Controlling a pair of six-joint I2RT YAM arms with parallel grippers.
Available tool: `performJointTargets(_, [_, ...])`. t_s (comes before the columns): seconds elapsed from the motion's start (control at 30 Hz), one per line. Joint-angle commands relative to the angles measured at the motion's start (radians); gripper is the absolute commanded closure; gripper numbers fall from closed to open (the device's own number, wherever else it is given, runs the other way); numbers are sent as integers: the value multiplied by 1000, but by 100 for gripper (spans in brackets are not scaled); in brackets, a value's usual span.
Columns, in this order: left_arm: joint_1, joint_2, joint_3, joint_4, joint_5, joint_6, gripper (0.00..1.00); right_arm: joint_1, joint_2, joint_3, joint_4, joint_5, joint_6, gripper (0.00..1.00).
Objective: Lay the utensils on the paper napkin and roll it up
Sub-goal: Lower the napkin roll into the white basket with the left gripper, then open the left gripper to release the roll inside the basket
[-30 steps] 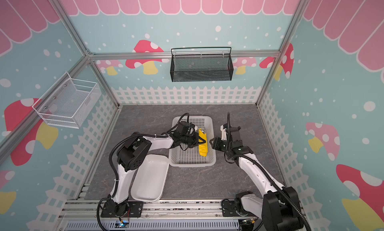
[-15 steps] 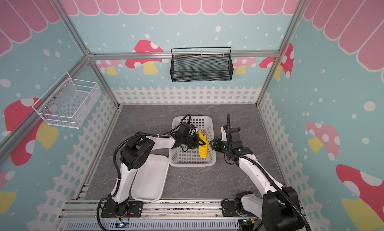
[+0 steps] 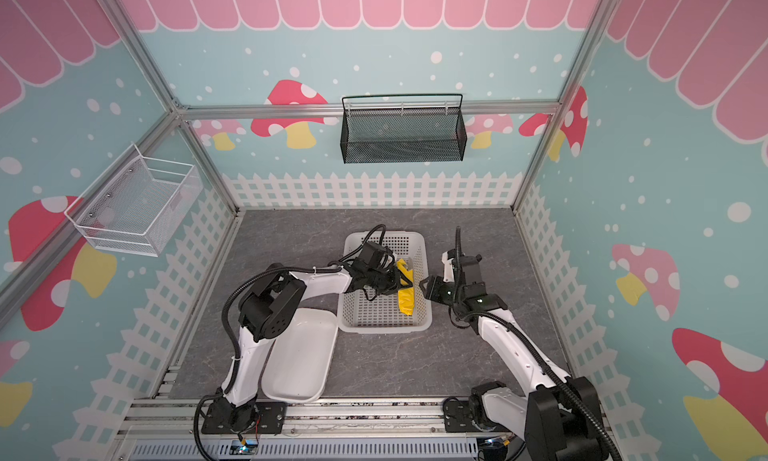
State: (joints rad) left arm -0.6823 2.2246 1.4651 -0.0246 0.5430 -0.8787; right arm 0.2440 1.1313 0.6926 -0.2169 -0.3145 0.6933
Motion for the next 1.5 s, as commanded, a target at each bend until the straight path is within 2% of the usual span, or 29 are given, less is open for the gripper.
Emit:
performJointTargets(0.0, [-12, -42, 10, -132, -93, 60, 59, 5, -21, -6, -9, 7, 2, 54])
performJointTargets(0.2, [-14, -98, 14, -219, -155, 103, 49, 5, -22, 2, -19, 17, -9, 54])
performJointTargets(0.33, [-15, -154, 24, -321, -238, 151, 42, 5, -20, 6, -20, 15, -8, 54])
performJointTargets(0.43, [-14, -191, 26, -355, -282, 171, 41, 5, -22, 8, -20, 18, -6, 54])
performJointTargets(0.7, [-14, -116, 118, -414, -235, 184, 53, 5, -19, 12, -19, 9, -3, 54])
performJointTargets(1.03, [-16, -61, 125, -424, -220, 173, 63, 5, -27, -4, -16, 9, 3, 53])
performJointTargets(1.27, [-20, -24, 135, -420, -185, 185, 77, 5, -29, -8, -16, 8, 0, 53])
performJointTargets(1.47, [-24, -5, 136, -403, -170, 189, 83, 5, -22, -15, -12, 4, 0, 53])
